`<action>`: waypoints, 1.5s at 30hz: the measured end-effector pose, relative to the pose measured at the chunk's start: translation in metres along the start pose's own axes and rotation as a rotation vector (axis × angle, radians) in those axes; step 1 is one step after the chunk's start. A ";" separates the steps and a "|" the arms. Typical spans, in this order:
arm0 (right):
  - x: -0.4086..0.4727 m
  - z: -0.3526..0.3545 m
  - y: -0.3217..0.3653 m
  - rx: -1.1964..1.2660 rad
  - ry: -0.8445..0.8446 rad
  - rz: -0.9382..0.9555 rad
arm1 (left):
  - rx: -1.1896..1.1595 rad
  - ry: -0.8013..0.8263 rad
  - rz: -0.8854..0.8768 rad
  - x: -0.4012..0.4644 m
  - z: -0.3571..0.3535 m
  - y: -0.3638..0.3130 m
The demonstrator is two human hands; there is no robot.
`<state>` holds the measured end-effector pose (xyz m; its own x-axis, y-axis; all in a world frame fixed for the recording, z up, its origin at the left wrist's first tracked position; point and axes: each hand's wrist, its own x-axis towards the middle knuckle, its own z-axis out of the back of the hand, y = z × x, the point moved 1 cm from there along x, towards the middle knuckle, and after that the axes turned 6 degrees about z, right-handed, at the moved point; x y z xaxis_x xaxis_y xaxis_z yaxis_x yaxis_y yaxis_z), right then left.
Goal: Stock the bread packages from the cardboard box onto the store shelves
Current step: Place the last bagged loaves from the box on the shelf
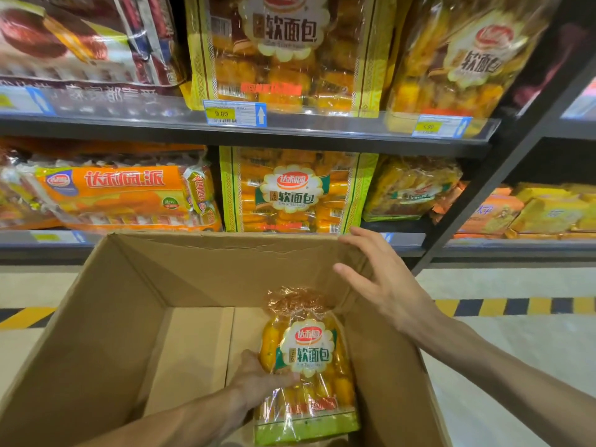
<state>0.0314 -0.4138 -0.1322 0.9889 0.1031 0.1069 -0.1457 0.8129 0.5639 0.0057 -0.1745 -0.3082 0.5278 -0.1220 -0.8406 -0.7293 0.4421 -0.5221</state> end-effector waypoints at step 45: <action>0.010 0.159 -0.099 0.589 -0.499 -0.077 | 0.244 -0.122 -1.065 -0.126 0.029 -0.223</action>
<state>0.0514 -0.5845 -0.0566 0.8873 -0.3249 0.3273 -0.2068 0.3539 0.9121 0.1145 -0.2324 -0.0814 0.8850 -0.4629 0.0509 0.2241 0.3273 -0.9180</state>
